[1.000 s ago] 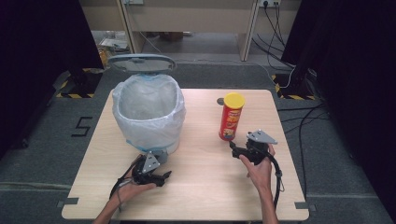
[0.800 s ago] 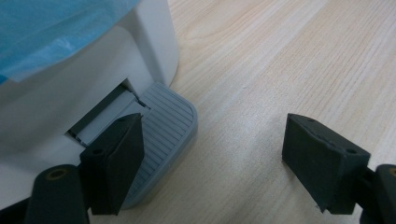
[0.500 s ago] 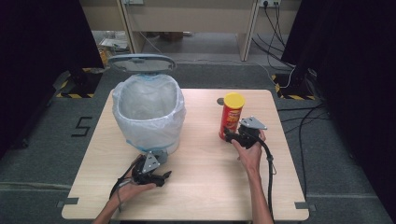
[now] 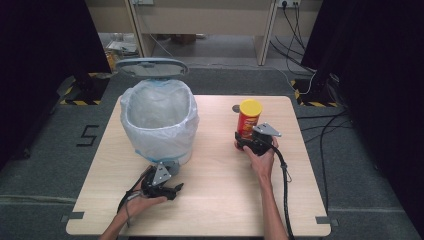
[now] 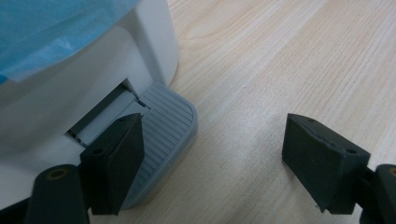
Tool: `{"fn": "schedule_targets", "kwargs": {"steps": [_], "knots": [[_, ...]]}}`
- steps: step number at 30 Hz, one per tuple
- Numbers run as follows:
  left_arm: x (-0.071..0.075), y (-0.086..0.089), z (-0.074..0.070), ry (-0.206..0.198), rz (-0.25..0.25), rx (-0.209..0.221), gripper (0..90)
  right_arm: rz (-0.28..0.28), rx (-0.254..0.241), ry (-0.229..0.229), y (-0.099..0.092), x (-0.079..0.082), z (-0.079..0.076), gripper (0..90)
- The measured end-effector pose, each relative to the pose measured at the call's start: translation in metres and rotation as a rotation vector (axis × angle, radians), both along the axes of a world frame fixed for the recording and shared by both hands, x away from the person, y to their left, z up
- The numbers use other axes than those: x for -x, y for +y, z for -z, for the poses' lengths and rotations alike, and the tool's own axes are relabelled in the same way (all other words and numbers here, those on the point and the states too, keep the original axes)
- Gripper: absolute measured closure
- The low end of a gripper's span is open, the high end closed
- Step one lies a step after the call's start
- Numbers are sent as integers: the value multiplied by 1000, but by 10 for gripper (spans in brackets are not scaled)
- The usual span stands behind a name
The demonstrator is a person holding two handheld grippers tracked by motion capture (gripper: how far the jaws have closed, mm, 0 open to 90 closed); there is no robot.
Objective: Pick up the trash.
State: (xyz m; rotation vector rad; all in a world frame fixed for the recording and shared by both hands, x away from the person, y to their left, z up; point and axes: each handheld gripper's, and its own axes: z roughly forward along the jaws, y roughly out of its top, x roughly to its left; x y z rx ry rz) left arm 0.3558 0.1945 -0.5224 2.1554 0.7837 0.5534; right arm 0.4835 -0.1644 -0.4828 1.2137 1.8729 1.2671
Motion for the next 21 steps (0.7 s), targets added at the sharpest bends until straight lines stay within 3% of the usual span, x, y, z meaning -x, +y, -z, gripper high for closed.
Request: {"fn": "schedule_targets", "kwargs": {"steps": [8,10,13,21], "knots": [[0,0,0,1,2,-3,204,3,-8,-25,2,-6,5,234],[0,0,0,1,3,-4,207,9,22,-53,4,-2,2,238],[0,0,0,-1,0,-4,210,12,34,-92,7,5,-6,240],[0,0,0,-1,0,-4,210,8,-16,-84,9,13,-29,241]]}}
